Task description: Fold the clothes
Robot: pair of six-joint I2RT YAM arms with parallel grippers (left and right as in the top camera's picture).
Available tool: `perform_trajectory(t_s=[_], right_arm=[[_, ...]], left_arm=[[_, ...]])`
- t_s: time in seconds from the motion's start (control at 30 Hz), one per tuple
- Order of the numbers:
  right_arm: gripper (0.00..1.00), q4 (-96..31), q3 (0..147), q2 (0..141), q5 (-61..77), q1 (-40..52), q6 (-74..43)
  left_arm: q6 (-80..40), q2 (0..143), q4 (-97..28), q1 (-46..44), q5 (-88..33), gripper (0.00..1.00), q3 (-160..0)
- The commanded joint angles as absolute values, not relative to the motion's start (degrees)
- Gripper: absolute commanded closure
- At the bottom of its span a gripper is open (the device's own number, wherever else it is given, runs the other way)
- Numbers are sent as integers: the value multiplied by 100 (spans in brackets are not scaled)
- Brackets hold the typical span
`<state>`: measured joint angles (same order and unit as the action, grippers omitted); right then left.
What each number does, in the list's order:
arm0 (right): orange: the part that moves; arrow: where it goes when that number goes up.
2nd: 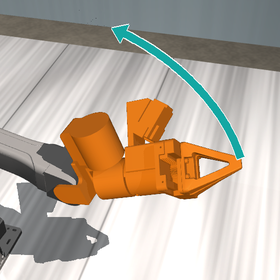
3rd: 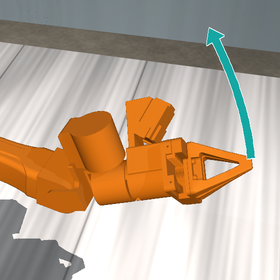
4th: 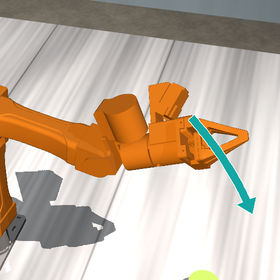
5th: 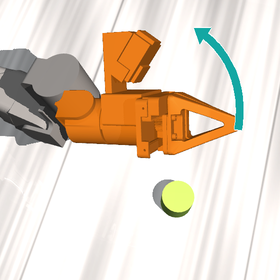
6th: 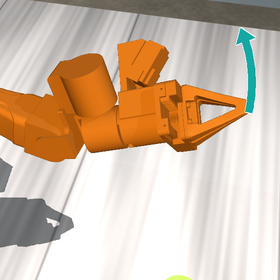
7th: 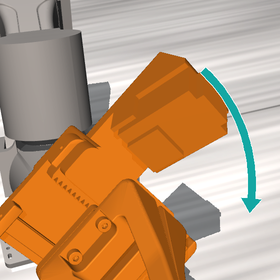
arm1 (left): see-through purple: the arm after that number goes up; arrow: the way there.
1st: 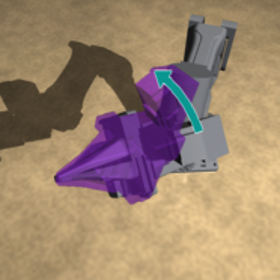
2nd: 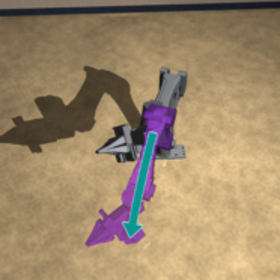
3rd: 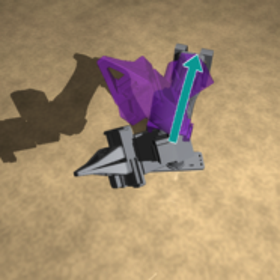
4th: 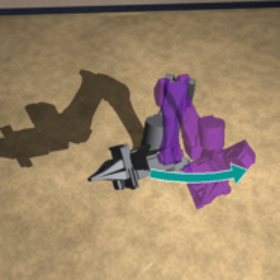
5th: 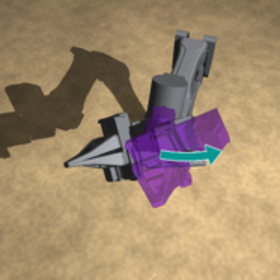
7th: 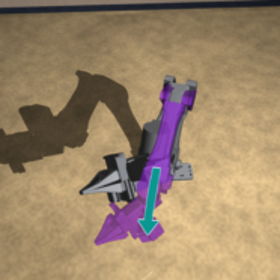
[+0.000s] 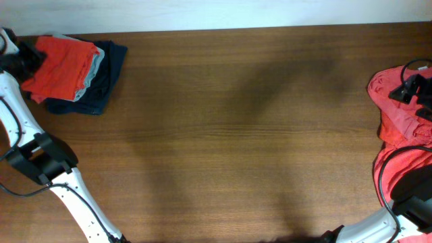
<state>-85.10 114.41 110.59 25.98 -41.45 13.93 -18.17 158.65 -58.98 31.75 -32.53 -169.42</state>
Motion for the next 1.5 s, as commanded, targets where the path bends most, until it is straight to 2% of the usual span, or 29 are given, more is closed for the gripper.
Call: perform_trajectory(t_s=[0.0,0.07,0.13,0.17,0.2,0.23,0.7,1.47], right_arm=[[1,-8510,11467,11002,2609,-4150,1406],[1,-8510,11467,11002,2609,-4150,1406],[1,-8510,11467,11002,2609,-4150,1406],[1,-8510,11467,11002,2609,-4150,1406],[1,-8510,11467,11002,2609,-4150,1406],[1,-8510,11467,11002,2609,-4150,1406],[1,-8510,11467,11002,2609,-4150,1406],[1,-8510,11467,11002,2609,-4150,1406]], left_arm=[[-2104,14831,-5931,2886,-3483,99,-17353],[-2104,14584,-5981,2705,-3494,98,-17353],[-2104,14396,-6040,2464,-3498,89,-17353],[-2104,14344,-6055,2349,-3500,73,-17353],[-2104,14306,-6053,2209,-3498,31,-17353],[-2102,14298,-6049,2091,-3494,1,-17353],[-2099,14313,-6055,961,-3476,1,-17351],[-2102,14313,-6055,854,-3476,1,-17351]])
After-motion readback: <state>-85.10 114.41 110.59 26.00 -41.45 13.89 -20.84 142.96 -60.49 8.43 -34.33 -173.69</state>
